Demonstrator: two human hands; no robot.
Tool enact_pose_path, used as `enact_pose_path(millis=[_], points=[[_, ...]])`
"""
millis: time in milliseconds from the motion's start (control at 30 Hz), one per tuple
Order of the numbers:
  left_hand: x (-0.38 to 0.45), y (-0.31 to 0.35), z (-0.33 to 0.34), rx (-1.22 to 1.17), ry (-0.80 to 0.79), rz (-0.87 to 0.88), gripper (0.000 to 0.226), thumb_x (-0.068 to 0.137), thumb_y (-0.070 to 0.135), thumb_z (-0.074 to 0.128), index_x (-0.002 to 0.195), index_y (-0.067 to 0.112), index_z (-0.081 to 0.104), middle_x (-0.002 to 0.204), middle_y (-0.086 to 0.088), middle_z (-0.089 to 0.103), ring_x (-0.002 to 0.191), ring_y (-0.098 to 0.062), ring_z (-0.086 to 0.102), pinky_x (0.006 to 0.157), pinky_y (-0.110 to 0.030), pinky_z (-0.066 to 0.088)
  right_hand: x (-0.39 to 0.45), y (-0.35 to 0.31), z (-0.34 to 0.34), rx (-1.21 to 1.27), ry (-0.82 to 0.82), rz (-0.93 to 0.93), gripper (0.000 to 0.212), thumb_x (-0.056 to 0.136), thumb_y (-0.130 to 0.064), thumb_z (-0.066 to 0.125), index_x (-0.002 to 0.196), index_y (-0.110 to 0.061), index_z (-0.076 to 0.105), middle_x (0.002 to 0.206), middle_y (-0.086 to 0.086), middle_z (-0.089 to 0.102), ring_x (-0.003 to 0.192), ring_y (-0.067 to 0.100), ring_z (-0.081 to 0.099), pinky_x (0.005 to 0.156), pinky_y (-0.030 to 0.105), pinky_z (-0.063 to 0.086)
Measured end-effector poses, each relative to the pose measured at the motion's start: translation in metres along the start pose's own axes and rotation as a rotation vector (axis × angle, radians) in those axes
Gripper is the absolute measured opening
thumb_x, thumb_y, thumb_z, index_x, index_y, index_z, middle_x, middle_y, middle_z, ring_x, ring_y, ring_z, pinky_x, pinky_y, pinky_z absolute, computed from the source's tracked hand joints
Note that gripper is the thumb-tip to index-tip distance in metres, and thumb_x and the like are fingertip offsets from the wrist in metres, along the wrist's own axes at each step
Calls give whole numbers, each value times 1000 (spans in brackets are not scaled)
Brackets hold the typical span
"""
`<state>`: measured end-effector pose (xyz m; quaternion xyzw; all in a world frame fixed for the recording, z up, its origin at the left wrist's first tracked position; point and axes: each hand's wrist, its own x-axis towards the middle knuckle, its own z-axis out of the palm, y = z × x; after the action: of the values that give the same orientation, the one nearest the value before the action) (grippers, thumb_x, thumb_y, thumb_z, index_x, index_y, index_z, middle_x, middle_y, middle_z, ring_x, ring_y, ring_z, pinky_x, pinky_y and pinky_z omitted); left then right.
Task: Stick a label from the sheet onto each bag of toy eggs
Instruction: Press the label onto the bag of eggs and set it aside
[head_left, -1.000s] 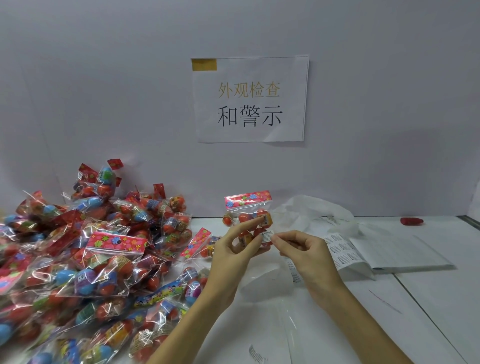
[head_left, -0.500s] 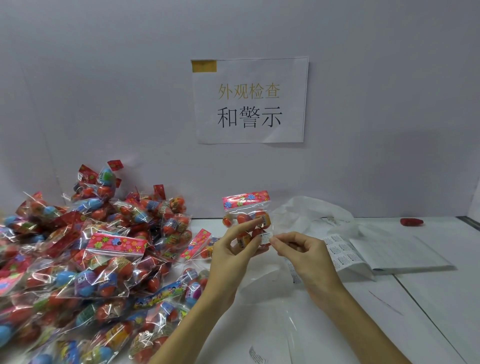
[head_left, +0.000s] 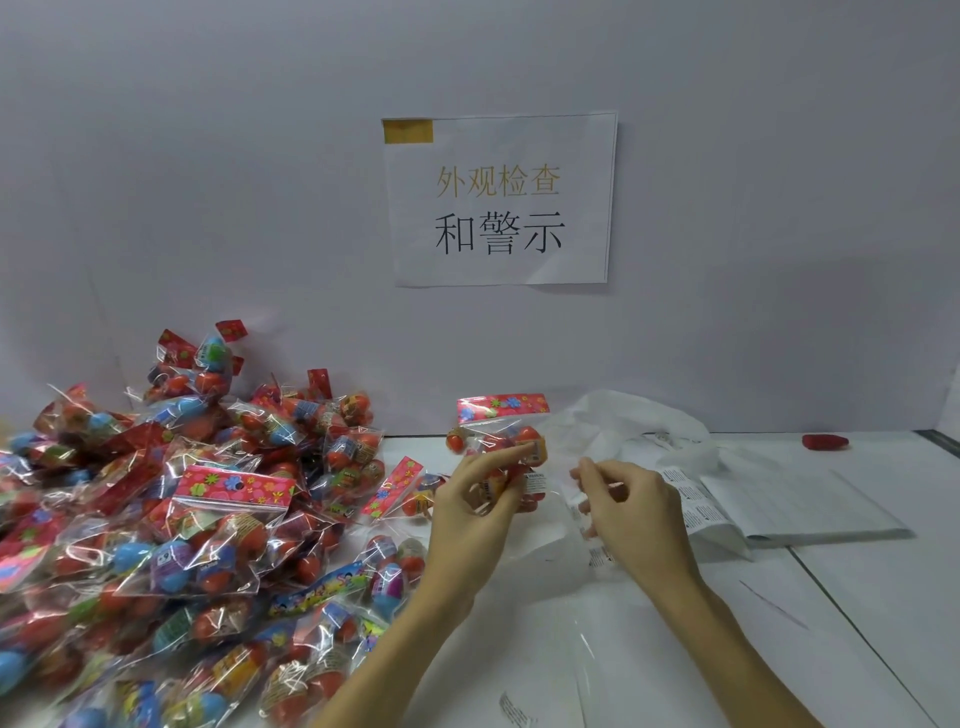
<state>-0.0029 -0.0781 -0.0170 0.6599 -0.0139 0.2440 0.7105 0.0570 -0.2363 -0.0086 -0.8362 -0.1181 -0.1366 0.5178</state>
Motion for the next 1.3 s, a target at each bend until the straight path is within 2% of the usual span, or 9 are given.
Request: enact_pose_path(millis=[167,467,600,733,833,900,1033,1167,1300], points=[[-2,8,0,-14,-98,15,37,100,4,66,123,31,76,123,5,74,111,-22,73,86,-35,64,-5,-13,1,217,-276,-11,45,83,-71,60,98,-32,76,75,-12,74,65,6,69,59,15,49],[-2,15,-2,-83,-134,25,43,99,5,68,128,36,72,125,0,74,115,-27,71,91,-35,62,-5,-14,-2,525,-443,13,26,97,-45,59,94,-25,76,67,7,66,56,21,61,48,25,48],[3,13,-6,-228,-168,-39,91,90,18,83,154,58,31,129,-1,73,116,-31,72,90,-44,62,-5,-15,-1,444,-388,13,25,89,-51,68,92,-28,77,62,5,60,54,17,55,49,25,44],[14,16,-16,-88,73,-163,119,69,53,93,154,59,11,121,9,74,104,-17,76,96,-44,59,1,-15,-18,458,-464,69,18,90,-32,78,95,-16,83,64,2,44,54,14,34,50,20,30],[22,16,-32,-108,140,-188,94,68,55,92,148,29,50,115,2,78,102,-19,77,88,-36,59,3,-16,-31,375,-578,67,14,91,-29,78,96,-18,84,59,-6,40,53,13,29,51,17,28],[22,16,-36,-113,78,-213,55,75,46,91,120,20,77,109,-6,80,98,-25,77,79,-31,60,2,-17,-33,340,-596,55,22,93,-38,74,94,-18,84,60,-2,36,54,14,29,53,19,28],[19,16,-31,-132,207,-161,20,76,36,83,92,23,85,100,-8,80,95,-26,77,73,-26,61,1,-16,-27,410,-580,95,52,94,-46,66,71,1,66,62,10,46,53,19,42,52,22,37],[15,19,-24,-184,280,-172,39,78,43,81,113,27,76,99,-4,81,93,-20,78,81,-34,63,0,-17,-13,571,-452,196,43,92,-40,68,69,-5,76,65,13,62,56,22,62,56,26,53],[12,16,-16,-93,90,-213,59,79,44,84,129,27,58,113,-7,78,97,-23,78,91,-41,61,-2,-17,-5,790,-413,312,31,93,-30,66,89,-5,83,77,16,70,71,25,74,59,25,58]])
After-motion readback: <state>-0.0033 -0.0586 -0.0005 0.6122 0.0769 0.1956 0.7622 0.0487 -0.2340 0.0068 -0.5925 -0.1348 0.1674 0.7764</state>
